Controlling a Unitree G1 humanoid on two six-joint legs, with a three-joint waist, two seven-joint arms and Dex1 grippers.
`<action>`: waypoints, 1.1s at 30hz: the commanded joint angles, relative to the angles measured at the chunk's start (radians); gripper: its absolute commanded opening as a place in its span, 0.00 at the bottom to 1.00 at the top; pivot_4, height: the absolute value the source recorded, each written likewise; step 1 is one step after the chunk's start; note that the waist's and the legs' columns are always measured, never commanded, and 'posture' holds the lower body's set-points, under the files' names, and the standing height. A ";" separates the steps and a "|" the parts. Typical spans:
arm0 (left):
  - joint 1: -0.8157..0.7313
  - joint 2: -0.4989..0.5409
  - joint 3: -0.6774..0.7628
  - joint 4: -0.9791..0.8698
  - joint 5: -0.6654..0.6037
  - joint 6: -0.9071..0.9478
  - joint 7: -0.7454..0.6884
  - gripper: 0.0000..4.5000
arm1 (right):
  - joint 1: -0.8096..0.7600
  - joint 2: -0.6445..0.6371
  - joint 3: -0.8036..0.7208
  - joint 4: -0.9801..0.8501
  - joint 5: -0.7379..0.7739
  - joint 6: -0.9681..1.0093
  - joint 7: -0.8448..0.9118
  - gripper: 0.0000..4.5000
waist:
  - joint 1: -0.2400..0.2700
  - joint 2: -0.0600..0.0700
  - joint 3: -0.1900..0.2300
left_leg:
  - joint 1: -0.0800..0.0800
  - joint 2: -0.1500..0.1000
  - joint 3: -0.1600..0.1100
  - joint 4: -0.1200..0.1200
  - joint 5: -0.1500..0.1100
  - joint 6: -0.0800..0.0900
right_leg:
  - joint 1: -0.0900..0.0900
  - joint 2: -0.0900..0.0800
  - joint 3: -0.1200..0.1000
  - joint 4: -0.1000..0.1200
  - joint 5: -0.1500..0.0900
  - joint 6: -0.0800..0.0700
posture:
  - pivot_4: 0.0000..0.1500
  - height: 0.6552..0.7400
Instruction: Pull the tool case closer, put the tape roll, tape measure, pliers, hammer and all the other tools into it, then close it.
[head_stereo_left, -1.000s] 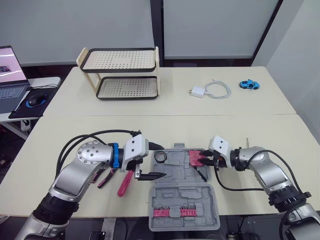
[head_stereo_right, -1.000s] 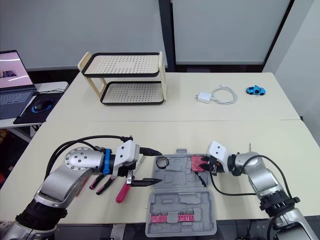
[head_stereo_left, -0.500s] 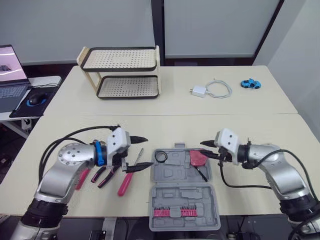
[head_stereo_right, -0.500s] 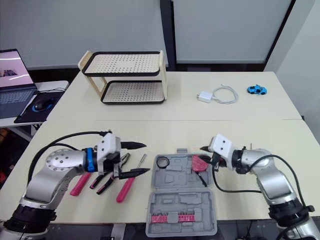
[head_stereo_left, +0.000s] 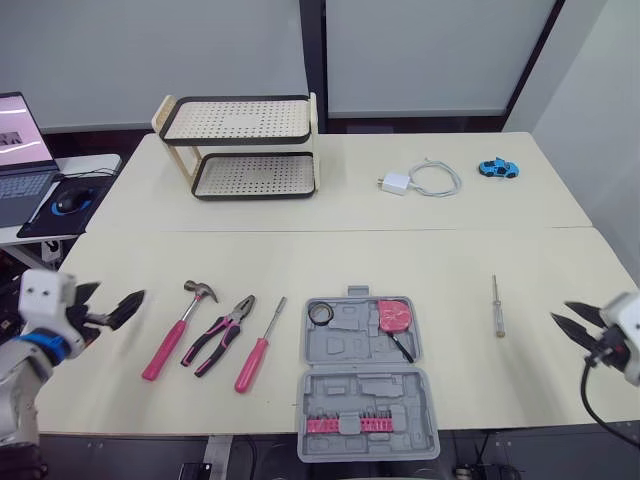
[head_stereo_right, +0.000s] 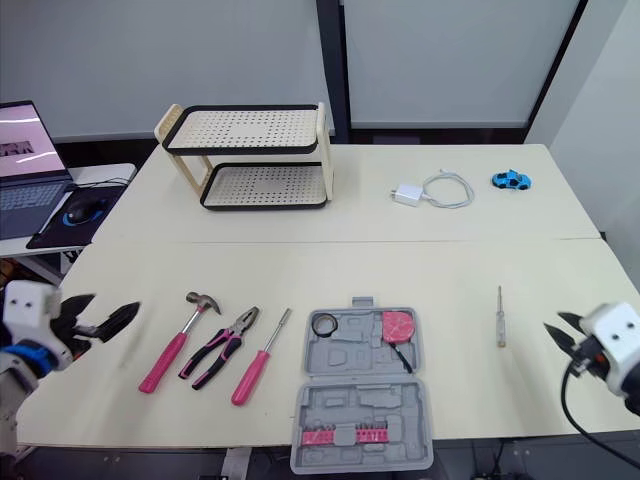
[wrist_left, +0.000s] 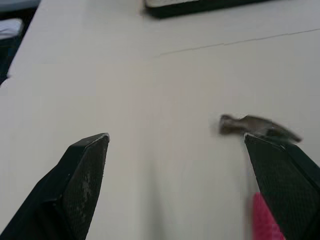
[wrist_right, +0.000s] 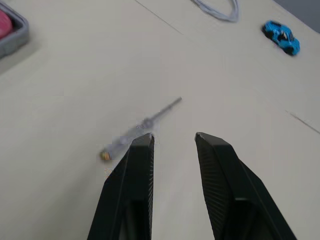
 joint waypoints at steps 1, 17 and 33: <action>0.045 0.016 0.047 0.009 -0.009 -0.007 0.011 1.00 | 0.026 -0.003 -0.055 0.020 0.044 -0.034 0.019 0.59 | 0.001 0.000 0.000 | 0.000 0.001 0.000 0.000 0.000 0.000 | 0.000 0.000 0.000 0.000 0.000 0.000 | 1.00 1.00; 0.264 0.025 0.120 -0.089 -0.053 0.009 -0.025 1.00 | -0.099 -0.282 0.099 -0.171 0.244 0.168 0.234 0.99 | -0.001 0.000 0.000 | 0.000 0.003 0.001 0.000 0.000 0.000 | 0.000 -0.002 0.002 0.000 0.000 0.000 | 1.00 1.00; 0.490 0.015 0.029 -0.569 -0.094 0.076 -0.214 1.00 | -0.713 -0.382 0.560 -0.360 0.440 0.470 0.212 0.99 | 0.018 -0.001 0.001 | -0.003 0.000 0.000 0.000 0.000 0.000 | 0.000 -0.010 -0.001 -0.005 0.000 0.000 | 1.00 1.00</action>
